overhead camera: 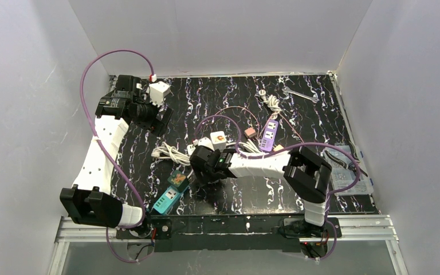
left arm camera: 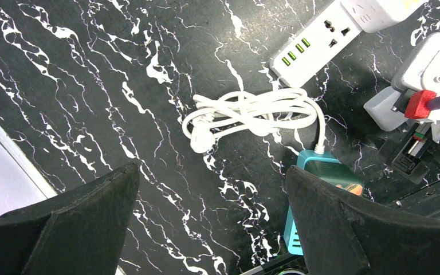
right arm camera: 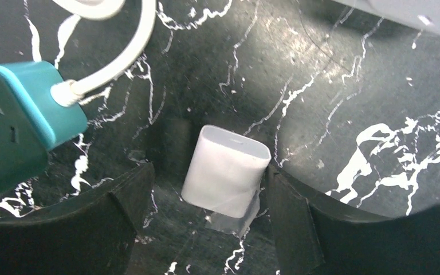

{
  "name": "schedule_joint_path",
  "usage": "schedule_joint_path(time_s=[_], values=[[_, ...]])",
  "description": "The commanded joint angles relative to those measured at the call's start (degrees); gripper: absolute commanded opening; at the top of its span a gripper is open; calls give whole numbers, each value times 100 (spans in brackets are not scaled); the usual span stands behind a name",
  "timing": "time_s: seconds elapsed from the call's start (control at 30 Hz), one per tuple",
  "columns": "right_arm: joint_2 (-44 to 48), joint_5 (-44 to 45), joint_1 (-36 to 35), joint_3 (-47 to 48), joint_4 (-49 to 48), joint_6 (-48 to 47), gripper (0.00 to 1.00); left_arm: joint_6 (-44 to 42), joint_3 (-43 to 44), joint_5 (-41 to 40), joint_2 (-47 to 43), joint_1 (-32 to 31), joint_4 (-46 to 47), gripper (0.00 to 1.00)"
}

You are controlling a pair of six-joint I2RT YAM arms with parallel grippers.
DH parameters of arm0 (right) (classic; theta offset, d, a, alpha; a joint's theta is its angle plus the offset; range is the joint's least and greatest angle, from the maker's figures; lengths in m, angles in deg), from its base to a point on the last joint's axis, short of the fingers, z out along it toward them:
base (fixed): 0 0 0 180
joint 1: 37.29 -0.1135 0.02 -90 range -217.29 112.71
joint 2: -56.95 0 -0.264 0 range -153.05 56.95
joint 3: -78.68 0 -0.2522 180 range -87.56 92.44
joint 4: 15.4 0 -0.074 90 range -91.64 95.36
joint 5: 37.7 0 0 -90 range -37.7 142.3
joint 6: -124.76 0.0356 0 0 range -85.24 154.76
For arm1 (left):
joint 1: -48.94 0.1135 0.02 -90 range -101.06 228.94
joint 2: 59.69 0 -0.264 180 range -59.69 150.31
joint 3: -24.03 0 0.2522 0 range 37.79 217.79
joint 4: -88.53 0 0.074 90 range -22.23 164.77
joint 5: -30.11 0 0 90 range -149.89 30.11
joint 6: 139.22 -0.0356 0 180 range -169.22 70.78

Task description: Insert the plug

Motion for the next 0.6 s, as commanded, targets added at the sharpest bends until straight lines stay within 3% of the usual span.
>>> schedule_joint_path(time_s=[0.0,0.57], values=[[-206,-41,-29,395,-165,-119,78,-51,21,-102,-58,15,-74,98],[-39,441,-46,25,46,-339,55,-4,20,10,-39,20,-66,98]])
